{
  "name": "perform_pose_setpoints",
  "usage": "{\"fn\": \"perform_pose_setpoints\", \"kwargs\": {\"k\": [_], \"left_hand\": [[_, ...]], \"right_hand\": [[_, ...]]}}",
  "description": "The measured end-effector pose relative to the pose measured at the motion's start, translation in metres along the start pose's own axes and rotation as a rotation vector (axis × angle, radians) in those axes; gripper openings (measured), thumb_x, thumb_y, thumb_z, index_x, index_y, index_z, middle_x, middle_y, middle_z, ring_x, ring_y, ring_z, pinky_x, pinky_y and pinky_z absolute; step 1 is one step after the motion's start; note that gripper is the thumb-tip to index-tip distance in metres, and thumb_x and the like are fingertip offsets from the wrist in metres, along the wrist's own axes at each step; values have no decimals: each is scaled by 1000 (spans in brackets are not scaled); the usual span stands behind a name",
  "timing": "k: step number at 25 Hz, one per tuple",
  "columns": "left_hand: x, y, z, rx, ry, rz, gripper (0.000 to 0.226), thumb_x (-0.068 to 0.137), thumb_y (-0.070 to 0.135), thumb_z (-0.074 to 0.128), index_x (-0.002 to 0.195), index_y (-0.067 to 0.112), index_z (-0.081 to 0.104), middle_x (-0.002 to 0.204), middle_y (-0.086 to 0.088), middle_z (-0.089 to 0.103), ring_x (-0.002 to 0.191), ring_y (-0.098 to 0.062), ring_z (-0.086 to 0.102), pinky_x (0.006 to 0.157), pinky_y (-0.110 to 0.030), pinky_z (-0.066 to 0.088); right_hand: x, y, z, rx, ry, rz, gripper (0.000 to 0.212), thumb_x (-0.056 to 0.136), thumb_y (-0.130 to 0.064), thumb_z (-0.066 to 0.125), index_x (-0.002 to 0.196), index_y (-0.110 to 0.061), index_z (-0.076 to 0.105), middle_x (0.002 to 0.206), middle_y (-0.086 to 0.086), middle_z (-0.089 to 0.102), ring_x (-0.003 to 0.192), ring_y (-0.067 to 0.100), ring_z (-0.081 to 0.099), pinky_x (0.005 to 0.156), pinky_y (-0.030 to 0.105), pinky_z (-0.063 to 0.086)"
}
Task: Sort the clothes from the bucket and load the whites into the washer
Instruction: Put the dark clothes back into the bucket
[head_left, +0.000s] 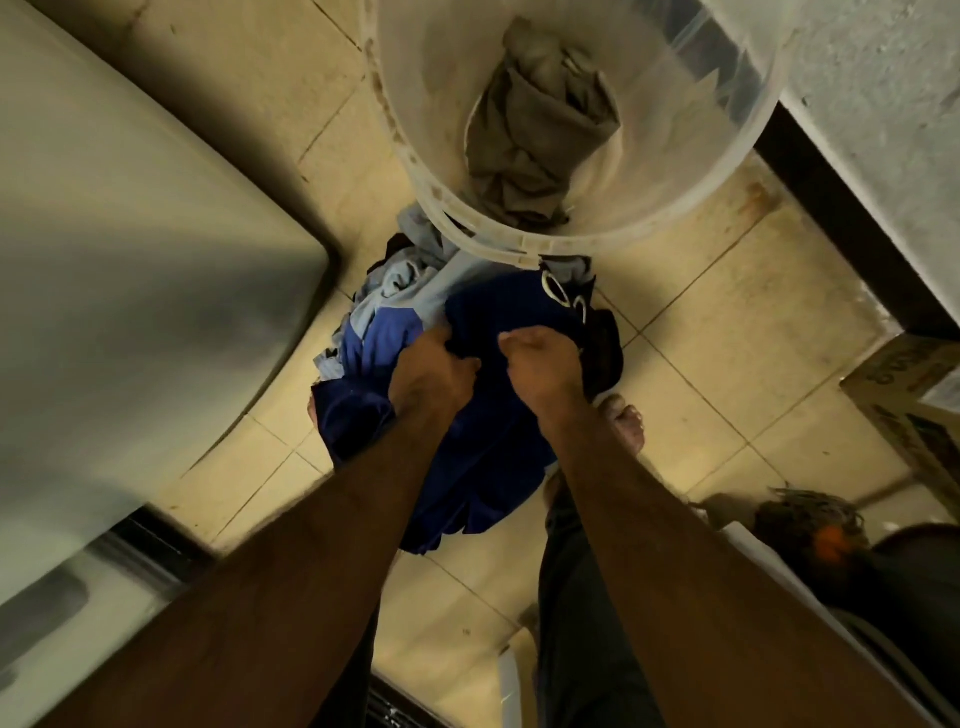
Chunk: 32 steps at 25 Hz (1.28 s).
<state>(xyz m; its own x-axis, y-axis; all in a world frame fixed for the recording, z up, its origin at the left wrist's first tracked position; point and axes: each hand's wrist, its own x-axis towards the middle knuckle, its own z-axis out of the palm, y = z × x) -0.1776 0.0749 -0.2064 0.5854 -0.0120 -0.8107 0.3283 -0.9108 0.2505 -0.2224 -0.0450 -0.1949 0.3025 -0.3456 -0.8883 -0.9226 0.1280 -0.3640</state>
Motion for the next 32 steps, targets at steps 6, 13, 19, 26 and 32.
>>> {"fn": "perform_pose_setpoints", "kwargs": {"k": [6, 13, 19, 26, 32], "left_hand": [[-34, 20, 0, -271, 33, 54, 17, 99, 23, 50, 100, 10, 60, 100, -12, 67, 94, -31, 64, 80, -40, 51], [-63, 38, -1, -669, -61, -48, 19, 103, 20, 51, 110, 8, 63, 108, -10, 70, 103, -25, 67, 99, -48, 53], [-68, 18, -16, -247, 186, 106, 70, 77, 87, 47, 117, 32, 61, 120, 7, 63, 113, -13, 60, 98, -38, 49], [-105, -7, -18, -341, -247, 336, 23, 88, 67, 59, 107, 54, 60, 107, 27, 70, 101, 7, 65, 84, -14, 49], [-114, 45, -40, -555, -124, 396, 14, 99, 10, 59, 109, 10, 68, 100, -7, 75, 94, -22, 72, 87, -49, 57]], "right_hand": [[-15, -1, -2, -76, 89, 18, 67, 88, -50, 70, 142, -16, 51, 143, 12, 55, 130, 32, 53, 109, 45, 45], [-25, 2, -10, 387, -36, 251, 94, 84, -45, 76, 160, -28, 23, 158, 9, 40, 134, 31, 50, 103, 38, 49], [-32, -14, -27, 406, -46, 322, 29, 99, -21, 58, 114, 1, 70, 116, 23, 71, 108, 38, 67, 88, 35, 59], [-54, -27, -35, 814, -169, 393, 35, 100, -32, 54, 95, -2, 71, 90, 15, 79, 75, 27, 75, 67, 29, 61], [-82, -46, -49, 777, -148, -81, 29, 88, -26, 68, 114, -14, 74, 113, 11, 77, 104, 25, 73, 88, 36, 60]]}}
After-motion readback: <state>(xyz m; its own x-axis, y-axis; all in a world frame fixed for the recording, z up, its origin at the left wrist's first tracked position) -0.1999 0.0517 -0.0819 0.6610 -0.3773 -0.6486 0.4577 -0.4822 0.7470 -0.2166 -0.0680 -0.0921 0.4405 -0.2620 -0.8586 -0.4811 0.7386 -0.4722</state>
